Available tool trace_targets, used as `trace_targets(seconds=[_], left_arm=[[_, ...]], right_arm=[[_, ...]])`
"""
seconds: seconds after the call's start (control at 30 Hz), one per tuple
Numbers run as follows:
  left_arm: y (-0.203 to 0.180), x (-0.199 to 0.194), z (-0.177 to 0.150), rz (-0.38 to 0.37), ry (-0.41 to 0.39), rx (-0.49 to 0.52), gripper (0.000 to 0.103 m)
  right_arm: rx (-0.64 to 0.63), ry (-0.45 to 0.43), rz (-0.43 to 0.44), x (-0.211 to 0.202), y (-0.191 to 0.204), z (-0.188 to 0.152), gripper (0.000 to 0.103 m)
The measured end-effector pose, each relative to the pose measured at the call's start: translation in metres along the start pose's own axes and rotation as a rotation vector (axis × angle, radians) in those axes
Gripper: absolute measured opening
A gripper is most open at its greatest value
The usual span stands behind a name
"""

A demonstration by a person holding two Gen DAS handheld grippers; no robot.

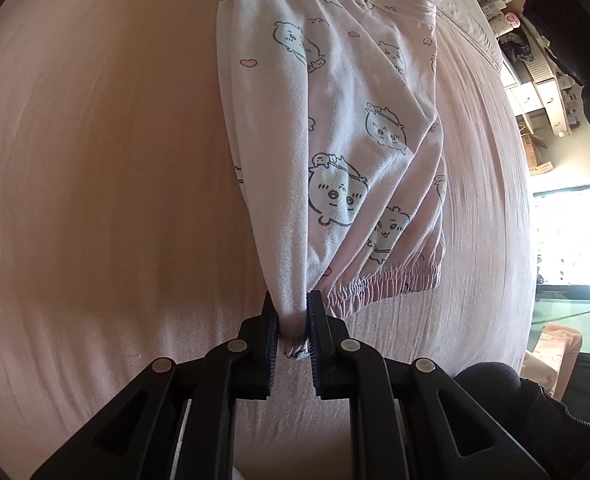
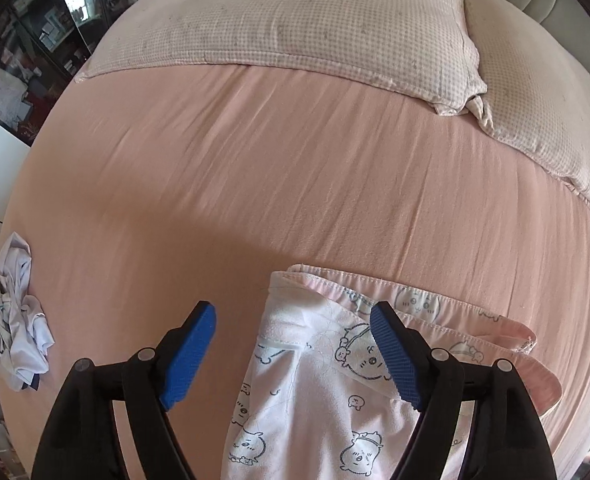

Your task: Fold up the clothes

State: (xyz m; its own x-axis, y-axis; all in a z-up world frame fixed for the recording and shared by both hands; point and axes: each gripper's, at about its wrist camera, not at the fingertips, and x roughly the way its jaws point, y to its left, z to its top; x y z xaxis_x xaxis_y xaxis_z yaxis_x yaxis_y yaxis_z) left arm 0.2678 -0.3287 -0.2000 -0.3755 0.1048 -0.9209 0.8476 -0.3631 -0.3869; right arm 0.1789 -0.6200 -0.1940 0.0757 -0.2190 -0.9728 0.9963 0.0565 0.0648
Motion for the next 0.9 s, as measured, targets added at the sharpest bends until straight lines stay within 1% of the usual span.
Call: trace_targets(seconds=[0.03,0.07,0.13,0.17,0.2,0.23,0.37,0.57,0.77,0.83,0.9], left_arm=[[0.001,-0.002,-0.001,0.011,-0.003,0.000,0.015],[0.003,-0.004,-0.001,0.025,-0.010,-0.001,0.020],[0.007,-0.011,-0.003,0.053,-0.033,-0.008,0.035],[0.010,-0.014,-0.005,0.055,-0.047,-0.017,0.057],[0.013,-0.018,-0.006,0.054,-0.063,-0.030,0.072],[0.016,-0.023,-0.007,0.051,-0.077,-0.040,0.075],[0.021,-0.033,-0.011,0.066,-0.116,-0.048,0.075],[0.021,-0.037,-0.023,0.075,-0.116,-0.027,0.075],[0.022,-0.043,-0.035,0.086,-0.119,0.012,0.075],[0.021,-0.045,-0.038,0.089,-0.121,0.021,0.075],[0.022,-0.046,-0.041,0.091,-0.122,0.031,0.075]], right_arm=[[-0.014,-0.003,-0.003,-0.002,0.002,-0.001,0.080],[-0.025,-0.006,-0.004,-0.005,0.004,-0.003,0.080],[-0.024,-0.006,0.009,-0.009,0.001,-0.007,0.080],[-0.022,-0.005,0.018,-0.012,-0.002,-0.010,0.080],[-0.019,-0.005,0.024,-0.015,-0.006,-0.012,0.080],[-0.014,-0.007,0.025,-0.018,-0.010,-0.015,0.080],[0.000,-0.023,0.037,-0.033,-0.020,-0.025,0.080],[-0.002,-0.052,0.021,-0.059,-0.043,-0.045,0.080],[-0.002,-0.108,0.010,-0.093,-0.076,-0.095,0.080],[-0.009,-0.124,-0.010,-0.104,-0.087,-0.117,0.080],[-0.029,-0.137,-0.048,-0.111,-0.096,-0.139,0.080]])
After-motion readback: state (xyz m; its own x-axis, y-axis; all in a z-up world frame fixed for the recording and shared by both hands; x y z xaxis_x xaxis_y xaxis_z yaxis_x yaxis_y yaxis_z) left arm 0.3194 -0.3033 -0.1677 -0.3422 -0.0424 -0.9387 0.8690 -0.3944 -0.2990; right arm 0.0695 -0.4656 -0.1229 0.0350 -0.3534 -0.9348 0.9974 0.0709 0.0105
